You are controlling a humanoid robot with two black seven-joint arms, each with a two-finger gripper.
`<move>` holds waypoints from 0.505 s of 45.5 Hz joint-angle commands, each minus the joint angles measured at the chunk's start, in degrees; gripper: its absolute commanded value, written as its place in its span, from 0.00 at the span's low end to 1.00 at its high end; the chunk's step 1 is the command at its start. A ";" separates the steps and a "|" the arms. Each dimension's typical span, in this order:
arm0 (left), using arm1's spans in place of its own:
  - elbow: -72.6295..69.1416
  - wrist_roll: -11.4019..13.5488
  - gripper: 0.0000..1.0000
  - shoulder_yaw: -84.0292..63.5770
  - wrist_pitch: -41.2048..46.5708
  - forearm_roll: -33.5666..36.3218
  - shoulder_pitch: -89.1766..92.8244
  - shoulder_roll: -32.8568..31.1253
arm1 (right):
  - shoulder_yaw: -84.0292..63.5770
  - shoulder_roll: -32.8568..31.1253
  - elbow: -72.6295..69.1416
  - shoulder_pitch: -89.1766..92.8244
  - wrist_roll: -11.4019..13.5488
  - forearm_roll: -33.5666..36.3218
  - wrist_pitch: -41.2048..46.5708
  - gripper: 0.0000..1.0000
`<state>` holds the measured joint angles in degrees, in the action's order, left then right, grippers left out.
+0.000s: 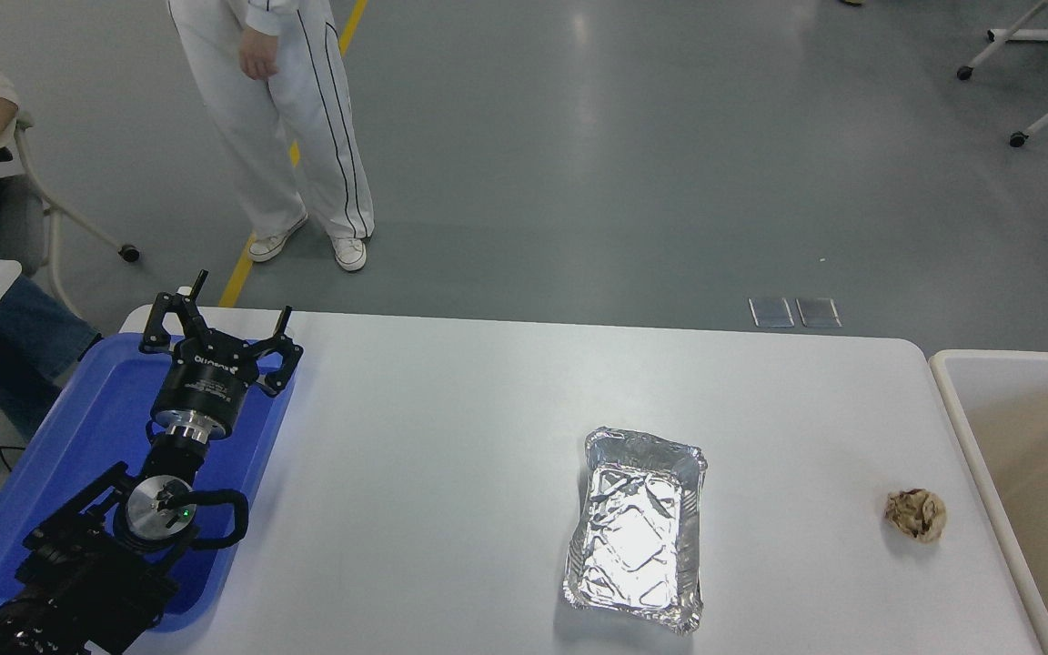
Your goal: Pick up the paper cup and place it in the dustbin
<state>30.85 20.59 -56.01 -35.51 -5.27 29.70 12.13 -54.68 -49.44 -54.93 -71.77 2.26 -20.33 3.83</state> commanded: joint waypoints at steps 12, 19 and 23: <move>0.00 -0.02 1.00 0.03 0.00 0.00 0.01 0.00 | -20.63 6.36 -5.19 -28.41 -0.07 0.29 36.49 1.00; 0.00 -0.02 1.00 0.03 0.00 0.00 0.01 0.00 | -24.95 10.16 -10.01 -37.64 -0.33 0.38 41.17 1.00; 0.00 -0.02 1.00 0.03 0.00 0.00 0.01 0.00 | -24.51 11.21 -15.55 -43.35 -0.33 0.38 41.17 1.00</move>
<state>30.85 20.56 -56.00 -35.51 -5.28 29.71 12.12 -74.38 -42.41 -62.25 -101.01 2.06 -20.00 37.12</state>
